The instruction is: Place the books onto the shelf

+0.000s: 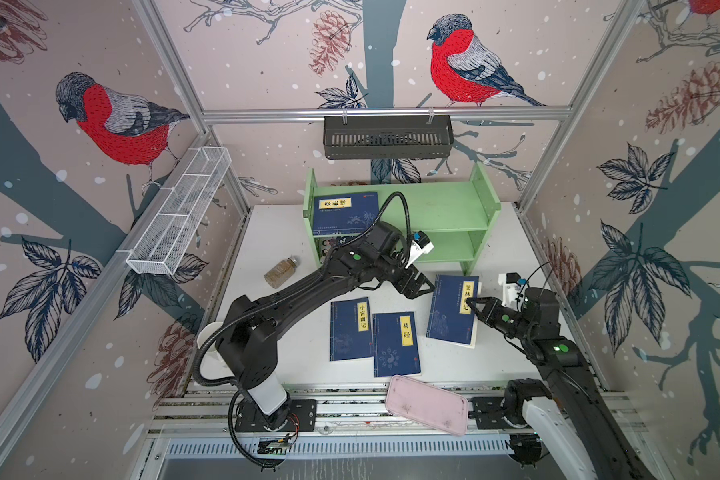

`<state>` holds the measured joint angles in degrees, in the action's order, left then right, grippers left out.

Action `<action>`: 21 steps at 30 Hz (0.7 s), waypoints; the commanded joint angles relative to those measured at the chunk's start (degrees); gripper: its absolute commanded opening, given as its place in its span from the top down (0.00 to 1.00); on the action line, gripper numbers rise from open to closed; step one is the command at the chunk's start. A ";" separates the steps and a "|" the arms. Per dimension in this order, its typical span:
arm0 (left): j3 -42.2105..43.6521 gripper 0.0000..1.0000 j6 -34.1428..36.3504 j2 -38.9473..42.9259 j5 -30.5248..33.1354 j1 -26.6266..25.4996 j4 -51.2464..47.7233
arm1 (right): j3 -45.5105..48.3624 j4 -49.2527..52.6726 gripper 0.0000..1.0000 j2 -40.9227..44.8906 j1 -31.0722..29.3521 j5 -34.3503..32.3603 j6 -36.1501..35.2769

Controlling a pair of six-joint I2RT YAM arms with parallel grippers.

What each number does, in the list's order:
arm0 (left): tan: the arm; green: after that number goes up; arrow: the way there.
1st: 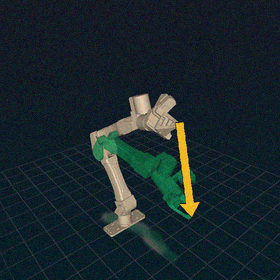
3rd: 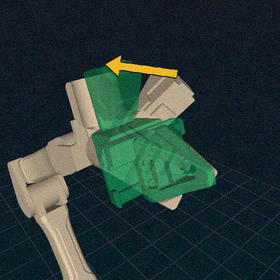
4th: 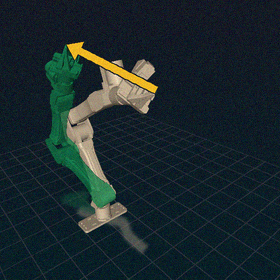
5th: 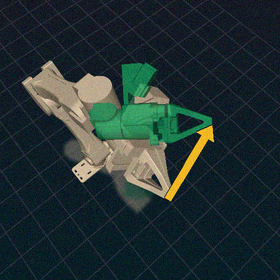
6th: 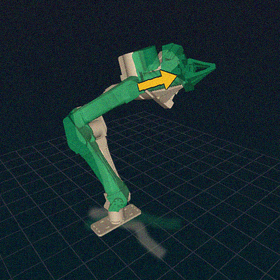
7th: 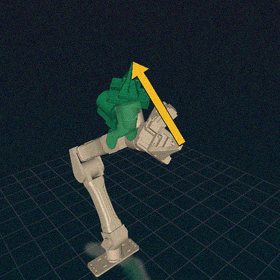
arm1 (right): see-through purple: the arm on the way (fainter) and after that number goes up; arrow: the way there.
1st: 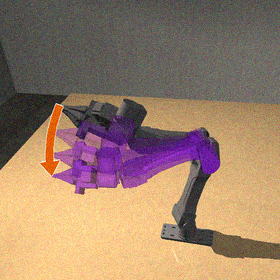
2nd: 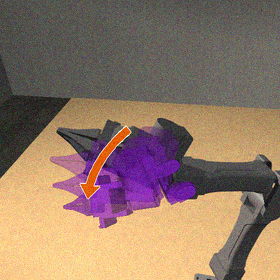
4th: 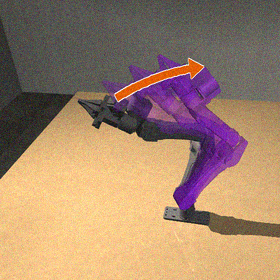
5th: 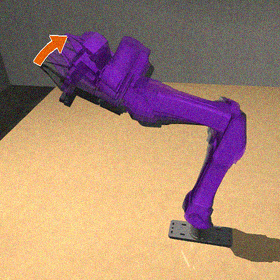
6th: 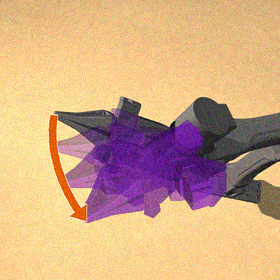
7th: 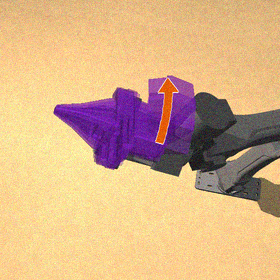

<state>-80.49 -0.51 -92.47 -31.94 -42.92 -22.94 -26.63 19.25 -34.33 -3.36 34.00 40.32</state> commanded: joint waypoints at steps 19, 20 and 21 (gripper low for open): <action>19.53 0.08 -6.12 12.91 -17.58 6.16 13.39 | -9.80 -4.84 0.99 1.12 -4.47 19.65 -1.31; 20.19 0.09 -7.86 12.63 -19.17 6.47 15.20 | -10.22 -5.42 0.99 0.77 -4.93 19.73 -1.16; 20.64 0.09 -9.02 12.51 -20.38 6.61 16.46 | -10.52 -6.01 0.99 0.46 -5.43 19.71 -1.04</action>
<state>-60.77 -4.47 -79.68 -46.19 -36.84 -14.28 -36.07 18.06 -33.28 -7.88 51.94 38.85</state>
